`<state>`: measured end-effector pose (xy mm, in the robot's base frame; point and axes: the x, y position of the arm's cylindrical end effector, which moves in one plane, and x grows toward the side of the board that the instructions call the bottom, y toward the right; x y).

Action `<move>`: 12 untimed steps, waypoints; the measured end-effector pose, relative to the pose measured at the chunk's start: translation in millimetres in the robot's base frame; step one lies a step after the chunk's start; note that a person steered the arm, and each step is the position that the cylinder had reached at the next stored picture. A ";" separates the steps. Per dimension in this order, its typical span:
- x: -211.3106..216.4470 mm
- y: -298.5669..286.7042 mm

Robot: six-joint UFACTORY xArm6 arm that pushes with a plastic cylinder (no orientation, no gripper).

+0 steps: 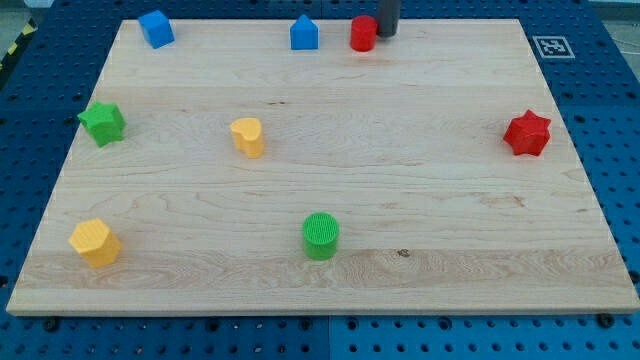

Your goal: Move the blue cube into the blue triangle

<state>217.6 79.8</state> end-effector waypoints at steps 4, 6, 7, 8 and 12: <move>33.5 -0.5; 64.0 -98.8; 67.6 -179.9; 70.1 -225.3; 0.0 -370.7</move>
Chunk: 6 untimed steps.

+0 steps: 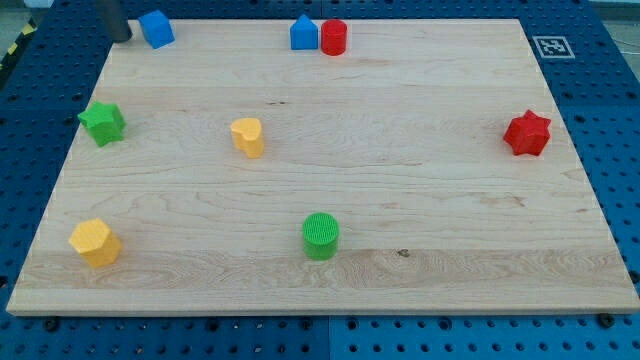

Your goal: Move the blue cube into the blue triangle

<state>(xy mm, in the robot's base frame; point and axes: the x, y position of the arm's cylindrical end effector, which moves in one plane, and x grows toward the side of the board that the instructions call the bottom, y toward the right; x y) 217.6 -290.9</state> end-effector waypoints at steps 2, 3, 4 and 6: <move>1.7 18.1; 5.6 22.5; 1.6 24.3; -13.0 52.6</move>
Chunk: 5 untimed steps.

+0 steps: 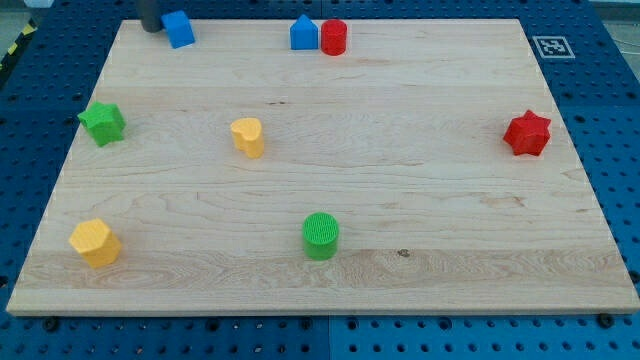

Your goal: Move the blue cube into the blue triangle

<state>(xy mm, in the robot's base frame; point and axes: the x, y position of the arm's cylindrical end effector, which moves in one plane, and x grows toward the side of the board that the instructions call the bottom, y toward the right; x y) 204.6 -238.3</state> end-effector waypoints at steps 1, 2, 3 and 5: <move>0.7 21.7; 6.1 23.6; 24.9 23.5; 29.6 51.0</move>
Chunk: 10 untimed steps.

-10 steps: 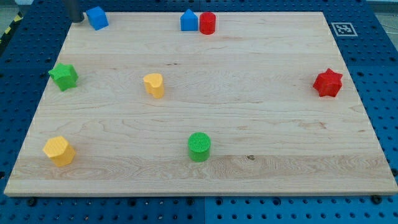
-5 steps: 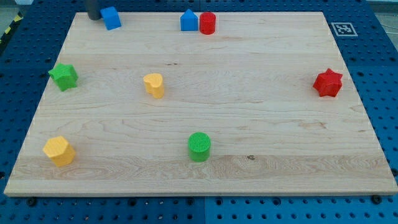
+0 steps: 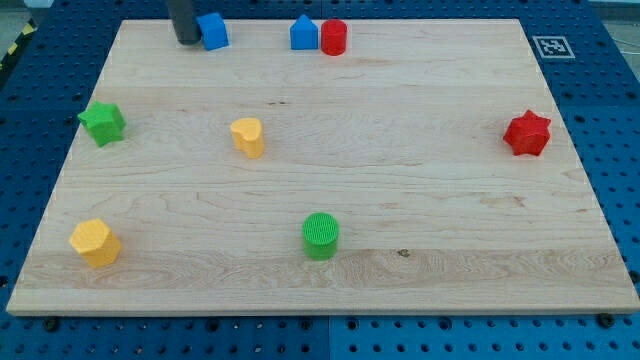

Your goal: Move the blue cube into the blue triangle

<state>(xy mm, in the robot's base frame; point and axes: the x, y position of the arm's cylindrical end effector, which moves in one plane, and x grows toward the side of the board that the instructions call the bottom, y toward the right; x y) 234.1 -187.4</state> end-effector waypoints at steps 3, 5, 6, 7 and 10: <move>-6.6 0.1; -18.1 16.0; -18.1 31.4; -18.1 45.9; -18.0 71.6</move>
<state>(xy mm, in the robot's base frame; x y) 216.1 -115.8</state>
